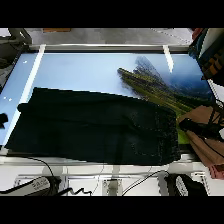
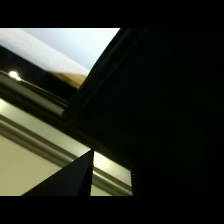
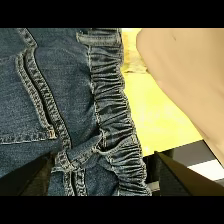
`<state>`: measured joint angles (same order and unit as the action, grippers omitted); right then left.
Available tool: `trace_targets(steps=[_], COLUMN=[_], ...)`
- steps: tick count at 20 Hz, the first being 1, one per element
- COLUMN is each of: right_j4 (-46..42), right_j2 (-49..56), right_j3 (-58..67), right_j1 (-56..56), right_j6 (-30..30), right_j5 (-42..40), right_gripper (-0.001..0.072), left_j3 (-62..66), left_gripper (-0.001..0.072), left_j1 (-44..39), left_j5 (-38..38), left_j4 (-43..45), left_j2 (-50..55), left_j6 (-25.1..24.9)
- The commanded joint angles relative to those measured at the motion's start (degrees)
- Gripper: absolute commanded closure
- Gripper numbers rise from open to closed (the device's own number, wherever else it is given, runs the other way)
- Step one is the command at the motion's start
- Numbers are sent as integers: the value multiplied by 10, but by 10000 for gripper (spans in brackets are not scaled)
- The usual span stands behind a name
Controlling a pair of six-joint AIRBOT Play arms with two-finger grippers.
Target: Fold the clothes and pants, and hang the long-sleeved shirts on hangers.
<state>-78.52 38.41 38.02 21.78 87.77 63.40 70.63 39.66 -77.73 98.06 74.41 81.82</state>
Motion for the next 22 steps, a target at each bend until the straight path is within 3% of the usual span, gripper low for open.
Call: trace_targets(steps=[1,2,8,11,18,19,20,22], right_j4=[-2,-2,-2,-27,-60,-64,-75,-103], right_j2=[0,-1,0,0,0,0,0,0], right_j3=[9,9,9,9,10,10,10,10], right_j1=[0,0,0,0,0,0,0,0], right_j6=[-3,-2,-2,-2,1,1,1,-1], right_j5=[16,16,20,13,69,83,98,149], right_gripper=[26,26,26,27,27,30,107,385], left_j3=[-70,-88,-190,-234,-259,-259,-259,-259], left_gripper=[115,-4,31,33,65,113,292,590], left_j1=[119,149,257,264,264,264,264,264], left_j5=[14,26,93,153,274,274,274,274], left_j4=[-81,-96,-224,-242,-418,-447,-477,-550], left_j2=[-49,-49,-21,-9,50,59,63,61], left_j6=[-28,-28,-66,-73,-130,-157,-184,-244])
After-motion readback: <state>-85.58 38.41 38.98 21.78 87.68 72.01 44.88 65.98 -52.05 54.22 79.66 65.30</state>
